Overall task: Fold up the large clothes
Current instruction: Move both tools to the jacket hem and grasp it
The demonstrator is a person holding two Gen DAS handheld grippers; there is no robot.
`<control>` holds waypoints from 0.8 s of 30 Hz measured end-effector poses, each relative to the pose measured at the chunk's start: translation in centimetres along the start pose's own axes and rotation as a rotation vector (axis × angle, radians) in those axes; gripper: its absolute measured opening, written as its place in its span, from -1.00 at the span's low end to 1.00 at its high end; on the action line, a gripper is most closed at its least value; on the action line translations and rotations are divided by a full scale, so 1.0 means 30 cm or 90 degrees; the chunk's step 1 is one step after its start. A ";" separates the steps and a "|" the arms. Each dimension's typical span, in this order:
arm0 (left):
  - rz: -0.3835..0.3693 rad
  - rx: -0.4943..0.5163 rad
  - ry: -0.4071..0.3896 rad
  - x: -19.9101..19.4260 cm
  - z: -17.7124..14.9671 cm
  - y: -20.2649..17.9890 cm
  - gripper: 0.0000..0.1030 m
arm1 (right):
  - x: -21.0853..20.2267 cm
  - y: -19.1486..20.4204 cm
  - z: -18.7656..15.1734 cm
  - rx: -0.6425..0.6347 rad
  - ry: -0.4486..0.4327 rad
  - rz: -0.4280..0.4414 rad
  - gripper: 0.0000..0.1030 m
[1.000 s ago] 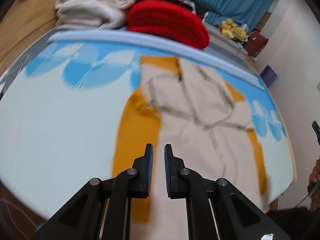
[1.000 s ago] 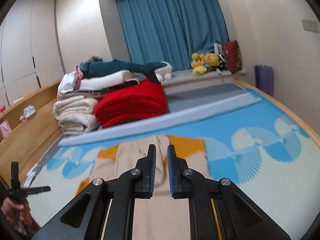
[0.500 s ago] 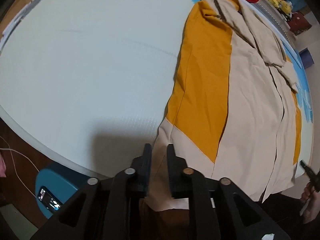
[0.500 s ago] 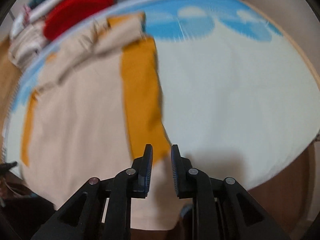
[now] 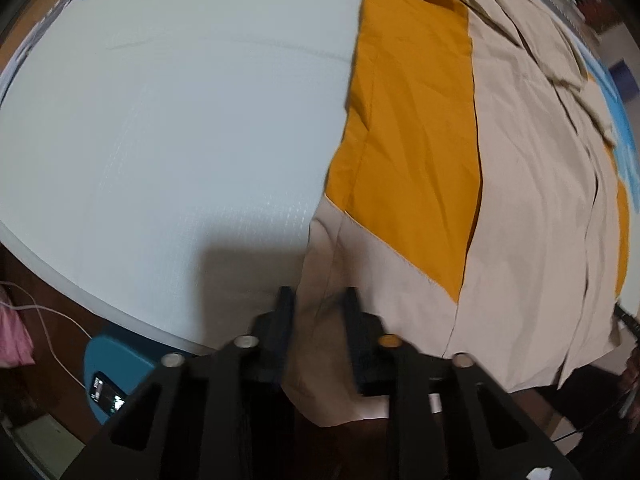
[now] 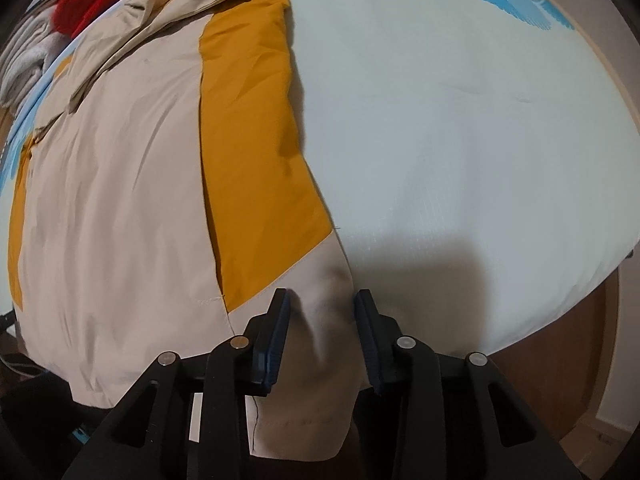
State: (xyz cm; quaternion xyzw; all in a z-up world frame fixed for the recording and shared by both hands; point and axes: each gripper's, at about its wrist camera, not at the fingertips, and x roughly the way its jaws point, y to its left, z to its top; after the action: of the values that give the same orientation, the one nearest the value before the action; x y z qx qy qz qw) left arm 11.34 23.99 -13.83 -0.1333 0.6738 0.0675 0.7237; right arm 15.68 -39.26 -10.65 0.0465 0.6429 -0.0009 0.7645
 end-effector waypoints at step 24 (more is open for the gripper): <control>-0.054 -0.087 -0.045 -0.014 -0.029 0.005 -0.42 | -0.084 -0.225 -0.057 0.138 -0.013 0.027 -0.18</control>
State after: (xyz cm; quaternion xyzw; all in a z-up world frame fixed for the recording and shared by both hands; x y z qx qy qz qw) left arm 10.42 23.93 -13.49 -0.2082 0.6357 0.0874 0.7382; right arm 13.16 -46.01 -8.92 0.1420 0.6302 -0.0548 0.7613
